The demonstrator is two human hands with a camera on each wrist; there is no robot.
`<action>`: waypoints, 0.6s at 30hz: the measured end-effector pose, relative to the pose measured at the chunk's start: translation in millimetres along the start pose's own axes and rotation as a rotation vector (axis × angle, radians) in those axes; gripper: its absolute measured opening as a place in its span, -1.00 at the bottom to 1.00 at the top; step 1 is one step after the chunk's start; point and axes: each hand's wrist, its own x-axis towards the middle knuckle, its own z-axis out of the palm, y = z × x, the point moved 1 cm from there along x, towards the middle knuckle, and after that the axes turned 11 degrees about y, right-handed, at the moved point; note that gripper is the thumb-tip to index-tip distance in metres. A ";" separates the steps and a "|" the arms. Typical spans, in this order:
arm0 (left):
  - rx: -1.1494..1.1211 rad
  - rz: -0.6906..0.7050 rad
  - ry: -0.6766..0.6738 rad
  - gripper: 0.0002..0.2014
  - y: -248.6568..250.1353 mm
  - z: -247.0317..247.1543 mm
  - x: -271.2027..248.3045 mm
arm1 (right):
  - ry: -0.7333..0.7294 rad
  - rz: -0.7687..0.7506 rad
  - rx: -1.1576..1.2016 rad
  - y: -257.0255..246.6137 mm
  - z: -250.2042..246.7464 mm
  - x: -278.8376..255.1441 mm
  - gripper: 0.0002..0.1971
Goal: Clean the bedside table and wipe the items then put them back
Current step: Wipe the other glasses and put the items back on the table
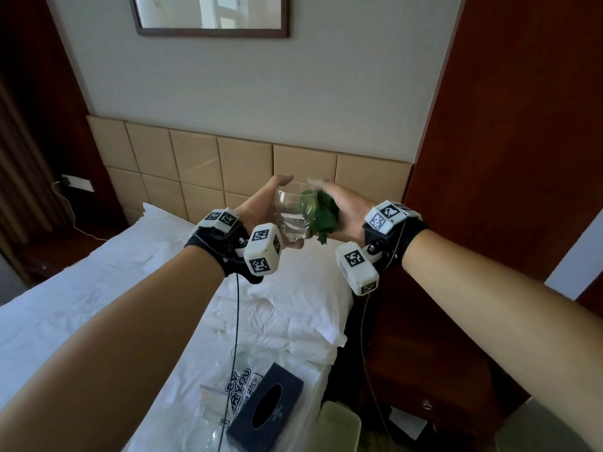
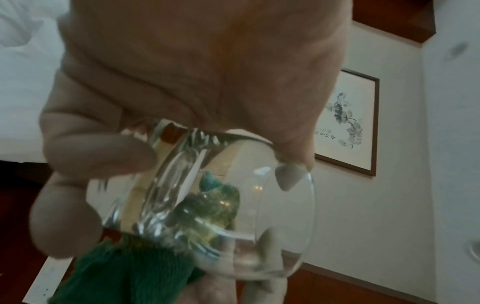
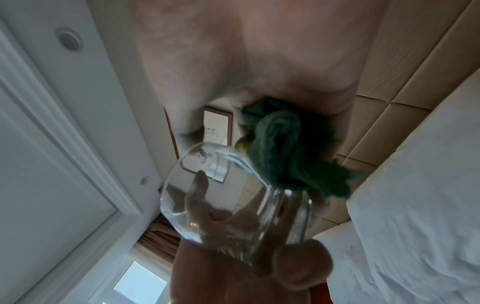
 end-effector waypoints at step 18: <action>-0.202 0.061 0.226 -0.54 1.0 -6.4 30.9 | 0.375 -0.025 0.007 3.0 12.2 32.4 -0.61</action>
